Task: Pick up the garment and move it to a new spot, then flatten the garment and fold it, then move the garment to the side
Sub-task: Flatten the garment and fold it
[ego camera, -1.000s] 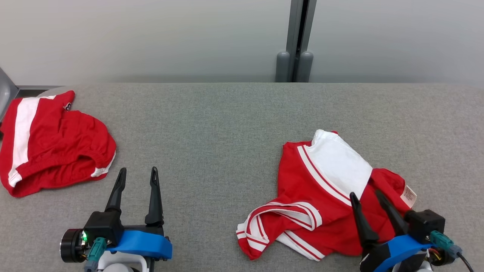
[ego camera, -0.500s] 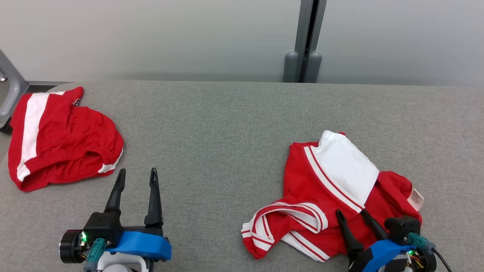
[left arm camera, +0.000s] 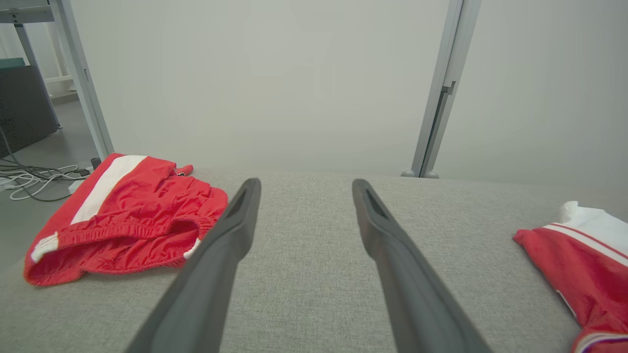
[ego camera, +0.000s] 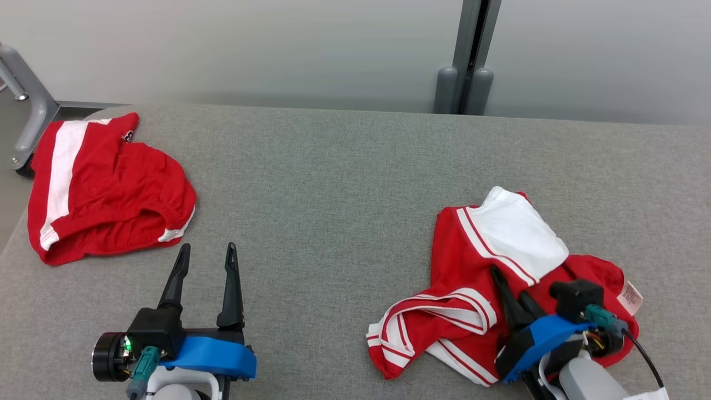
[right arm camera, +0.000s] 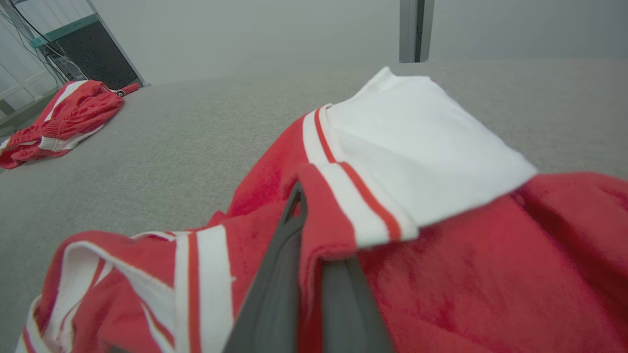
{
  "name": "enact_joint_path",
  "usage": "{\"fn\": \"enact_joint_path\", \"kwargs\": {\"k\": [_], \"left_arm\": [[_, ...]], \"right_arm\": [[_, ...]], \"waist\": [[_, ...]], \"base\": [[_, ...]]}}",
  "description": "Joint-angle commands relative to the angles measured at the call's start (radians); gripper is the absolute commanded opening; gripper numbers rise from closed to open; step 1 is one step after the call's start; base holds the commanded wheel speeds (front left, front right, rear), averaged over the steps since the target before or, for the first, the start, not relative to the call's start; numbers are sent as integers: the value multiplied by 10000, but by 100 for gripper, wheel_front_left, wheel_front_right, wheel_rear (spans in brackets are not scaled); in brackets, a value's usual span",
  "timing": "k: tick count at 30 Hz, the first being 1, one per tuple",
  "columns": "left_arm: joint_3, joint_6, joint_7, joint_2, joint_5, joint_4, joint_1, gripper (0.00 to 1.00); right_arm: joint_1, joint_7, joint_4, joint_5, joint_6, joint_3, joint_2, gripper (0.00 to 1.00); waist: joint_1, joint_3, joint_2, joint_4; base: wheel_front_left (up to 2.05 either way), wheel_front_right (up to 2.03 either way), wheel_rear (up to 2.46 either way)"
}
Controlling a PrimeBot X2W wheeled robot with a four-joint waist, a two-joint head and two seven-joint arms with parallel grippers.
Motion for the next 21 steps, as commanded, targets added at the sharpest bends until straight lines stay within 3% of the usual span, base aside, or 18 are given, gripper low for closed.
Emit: {"fn": "enact_joint_path", "kwargs": {"k": [1, 10, 21], "left_arm": [[5, 39, -27, -5, -21, -30, -157, 100], [-348, 167, -27, -8, -292, -39, -409, 100], [-972, 378, -27, -8, -708, -21, -686, 100]], "right_arm": [[-286, -58, -157, 54, 1, 73, -64, 0], [-2104, -73, -683, -92, 1, 728, -296, 0], [-5279, 6, 719, -211, 1, 1855, -372, 0]], "waist": [[0, 66, 0, 65], [0, 407, 0, 686], [0, 898, 0, 1755]], "base": [[0, 0, 0], [0, 0, 0], [0, 0, 0]]}}
